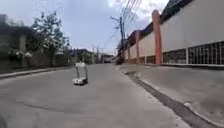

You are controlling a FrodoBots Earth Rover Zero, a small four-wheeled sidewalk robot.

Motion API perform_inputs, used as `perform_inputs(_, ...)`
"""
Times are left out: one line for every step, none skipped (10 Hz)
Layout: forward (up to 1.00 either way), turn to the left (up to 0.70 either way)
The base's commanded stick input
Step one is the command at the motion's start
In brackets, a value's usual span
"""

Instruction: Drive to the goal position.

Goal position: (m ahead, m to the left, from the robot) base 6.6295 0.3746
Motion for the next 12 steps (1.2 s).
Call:
perform_inputs(1.0, 0.0)
perform_inputs(1.0, 0.0)
perform_inputs(1.0, 0.0)
perform_inputs(1.0, 0.0)
perform_inputs(1.0, 0.0)
perform_inputs(1.0, 0.0)
perform_inputs(1.0, 0.0)
perform_inputs(1.0, 0.0)
perform_inputs(1.0, 0.0)
perform_inputs(1.0, 0.05)
perform_inputs(1.0, 0.37)
perform_inputs(1.0, 0.31)
